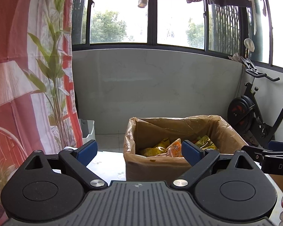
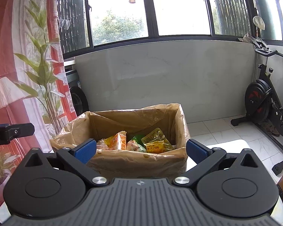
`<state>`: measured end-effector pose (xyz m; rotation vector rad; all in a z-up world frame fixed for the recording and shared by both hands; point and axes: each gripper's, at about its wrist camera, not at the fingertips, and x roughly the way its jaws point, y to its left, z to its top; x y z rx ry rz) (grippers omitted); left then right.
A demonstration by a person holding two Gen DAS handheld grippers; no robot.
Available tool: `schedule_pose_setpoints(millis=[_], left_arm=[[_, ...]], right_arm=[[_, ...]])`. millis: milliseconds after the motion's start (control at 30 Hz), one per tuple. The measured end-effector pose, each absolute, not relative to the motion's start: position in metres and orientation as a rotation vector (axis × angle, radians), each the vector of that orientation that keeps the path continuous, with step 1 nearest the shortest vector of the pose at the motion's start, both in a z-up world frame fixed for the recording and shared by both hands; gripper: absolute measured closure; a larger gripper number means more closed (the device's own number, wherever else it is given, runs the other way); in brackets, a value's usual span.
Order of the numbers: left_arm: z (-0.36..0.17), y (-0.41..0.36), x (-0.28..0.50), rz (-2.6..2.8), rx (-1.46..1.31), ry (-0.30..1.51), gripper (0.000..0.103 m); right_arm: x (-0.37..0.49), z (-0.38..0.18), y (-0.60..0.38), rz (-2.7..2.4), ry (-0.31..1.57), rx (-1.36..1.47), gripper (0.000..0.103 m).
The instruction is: Organize snacks
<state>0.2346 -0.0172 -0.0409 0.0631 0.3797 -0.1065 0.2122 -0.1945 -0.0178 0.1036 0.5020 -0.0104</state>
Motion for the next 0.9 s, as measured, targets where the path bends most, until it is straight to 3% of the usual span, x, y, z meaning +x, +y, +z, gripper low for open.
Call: schedule_pose_setpoints(millis=[900], left_arm=[[-0.036, -0.013, 0.222, -0.059, 0.099, 0.386, 0.006]], right_arm=[[0.203, -0.017, -0.185, -0.021, 0.508, 0.077, 0.000]])
